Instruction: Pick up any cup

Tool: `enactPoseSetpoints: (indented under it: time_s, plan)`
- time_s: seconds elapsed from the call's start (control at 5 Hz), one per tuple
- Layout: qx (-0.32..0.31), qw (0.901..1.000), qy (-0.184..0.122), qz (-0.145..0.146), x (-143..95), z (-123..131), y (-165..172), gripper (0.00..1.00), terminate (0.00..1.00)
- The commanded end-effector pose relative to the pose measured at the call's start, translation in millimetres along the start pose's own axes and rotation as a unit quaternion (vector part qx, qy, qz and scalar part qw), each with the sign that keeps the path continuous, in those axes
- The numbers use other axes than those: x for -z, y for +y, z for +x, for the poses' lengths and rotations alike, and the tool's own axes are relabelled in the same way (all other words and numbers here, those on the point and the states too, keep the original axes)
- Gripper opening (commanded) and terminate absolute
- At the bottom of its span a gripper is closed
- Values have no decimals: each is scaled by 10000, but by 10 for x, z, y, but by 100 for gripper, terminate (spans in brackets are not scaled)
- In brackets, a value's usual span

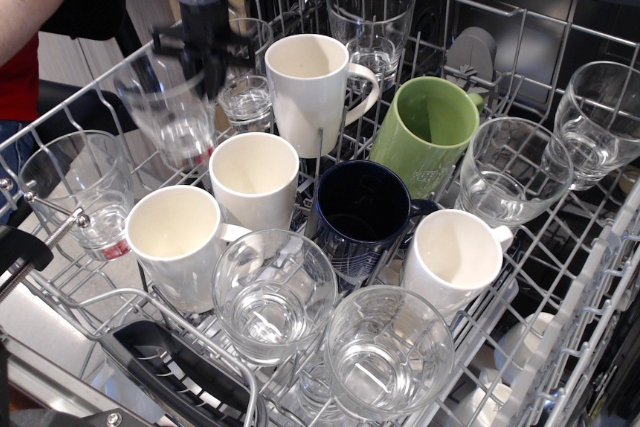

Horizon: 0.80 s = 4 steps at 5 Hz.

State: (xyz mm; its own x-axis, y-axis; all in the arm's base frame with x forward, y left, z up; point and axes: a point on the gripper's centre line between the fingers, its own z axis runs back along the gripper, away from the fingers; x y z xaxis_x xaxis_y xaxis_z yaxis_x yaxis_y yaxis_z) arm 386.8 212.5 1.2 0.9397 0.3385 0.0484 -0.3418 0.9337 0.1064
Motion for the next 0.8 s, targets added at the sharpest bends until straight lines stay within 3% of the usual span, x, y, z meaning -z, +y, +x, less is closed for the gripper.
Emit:
enactPoseSetpoints:
  time_s: [0.0, 0.4, 0.6]
  plan:
    - [-193, 9960, -807, 317, -1103, 161, 214, 0, 0]
    - [14, 9984, -468, 307, -1374, 3, 236, 0, 0]
    - [182, 9985, -320, 395, -1444, -32, 198, 0, 100]
